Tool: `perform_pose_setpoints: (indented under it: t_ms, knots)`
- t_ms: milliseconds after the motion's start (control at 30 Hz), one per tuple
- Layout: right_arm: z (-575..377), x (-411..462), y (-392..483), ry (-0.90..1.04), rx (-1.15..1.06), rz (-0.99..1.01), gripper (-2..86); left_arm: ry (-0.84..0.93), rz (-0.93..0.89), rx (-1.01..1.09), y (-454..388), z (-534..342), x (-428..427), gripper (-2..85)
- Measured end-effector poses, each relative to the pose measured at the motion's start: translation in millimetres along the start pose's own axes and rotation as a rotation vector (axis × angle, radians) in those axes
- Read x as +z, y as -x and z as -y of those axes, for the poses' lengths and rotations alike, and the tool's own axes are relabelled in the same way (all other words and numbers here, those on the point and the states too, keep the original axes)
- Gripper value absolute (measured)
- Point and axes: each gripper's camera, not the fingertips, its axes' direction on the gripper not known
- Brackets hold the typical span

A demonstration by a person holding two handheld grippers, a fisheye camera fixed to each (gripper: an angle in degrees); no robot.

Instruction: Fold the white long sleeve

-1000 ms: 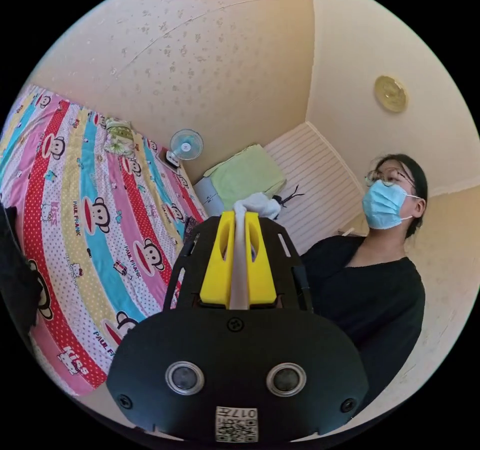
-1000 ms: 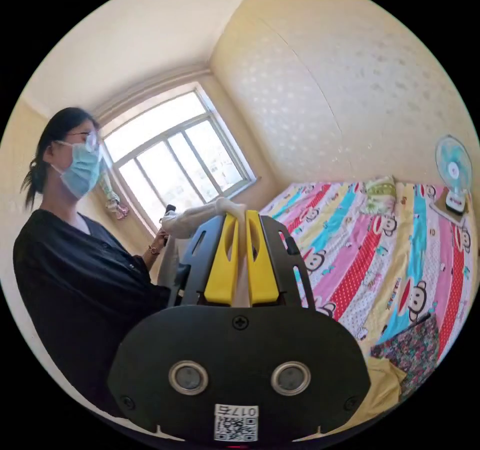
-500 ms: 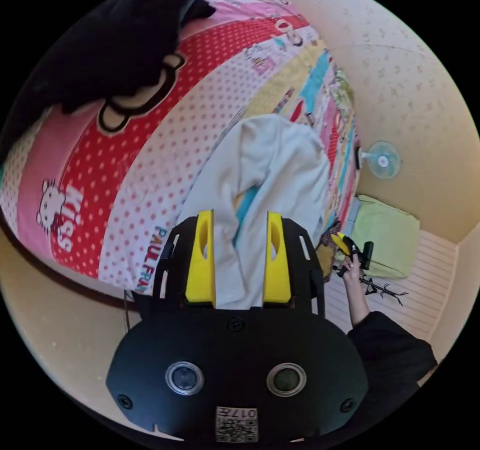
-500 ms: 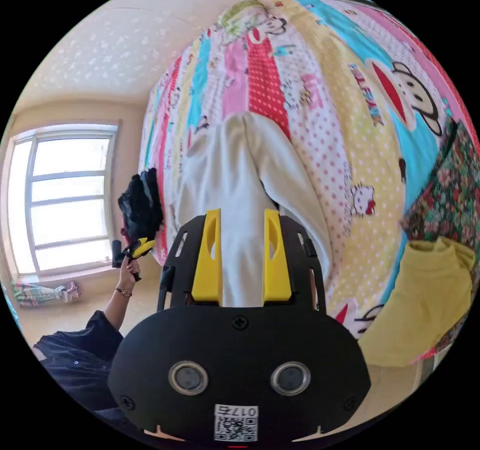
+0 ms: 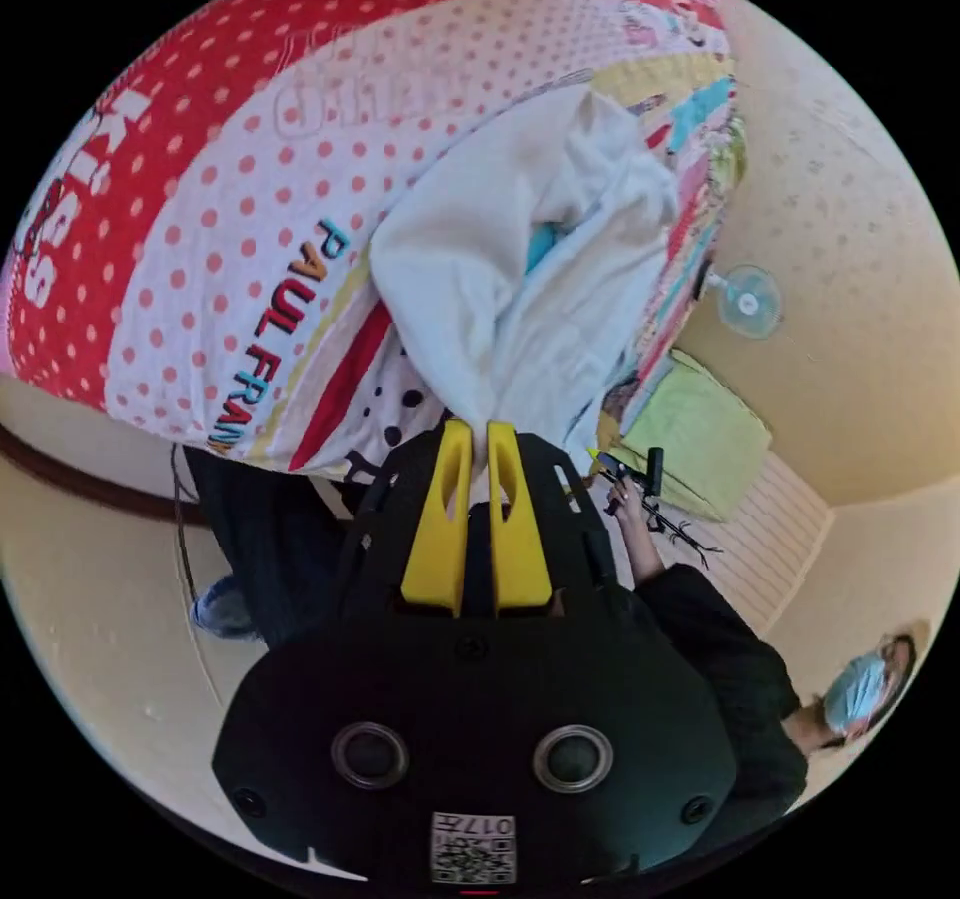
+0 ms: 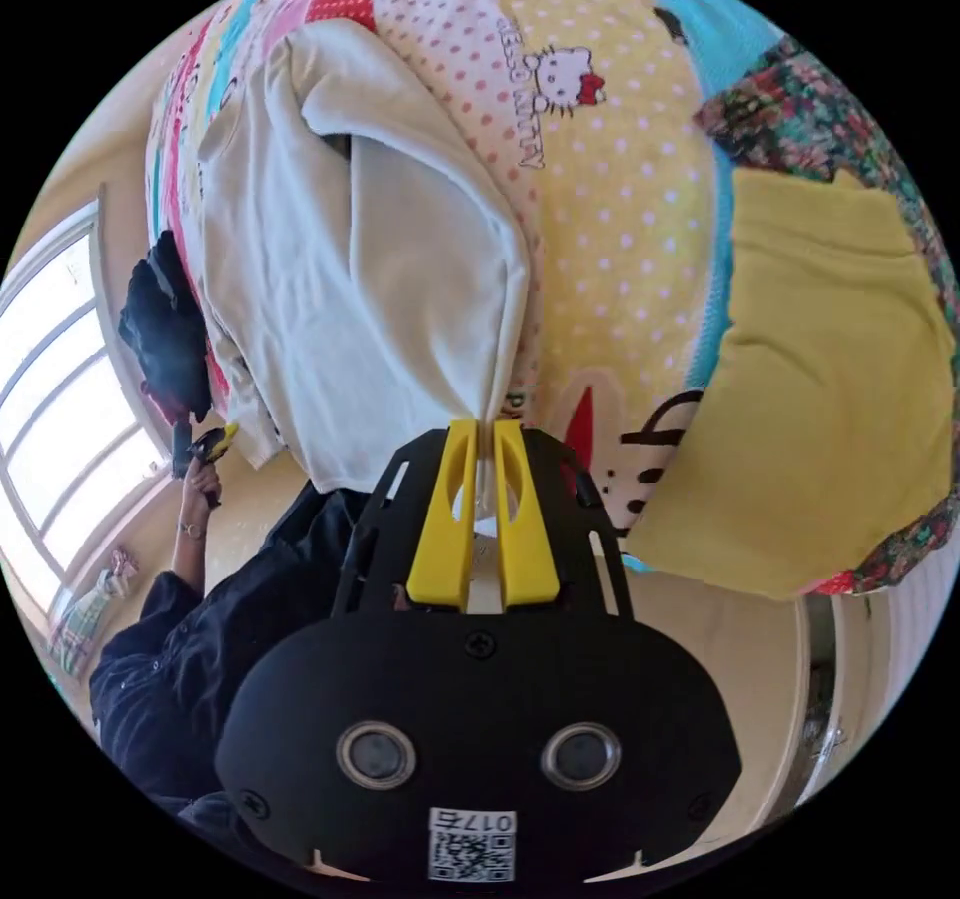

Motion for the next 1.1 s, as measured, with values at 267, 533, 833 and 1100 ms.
perform_pose_setpoints:
  t_ms: [267,533,833,1100]
  knots:
    - [-64.5,-134.9,-78.3,-0.497,0.359,0.006,6.9,-0.675,-0.165,-0.246,75.2,-179.4,-233.5,7.5]
    - [-44.5,45.9,-37.1,-0.139,0.168,0.177,14.5,-0.068,0.009,-0.149,66.2,-189.6,-26.3,13.8]
    - [-30.9,92.2,4.2,0.040,0.092,0.185,5.4,0.169,0.019,-0.248,51.5,-212.7,74.7,5.5]
    - [-79.2,87.7,-35.8,0.096,0.119,0.057,5.5,0.259,0.071,-0.269,65.9,-305.0,44.8,8.4]
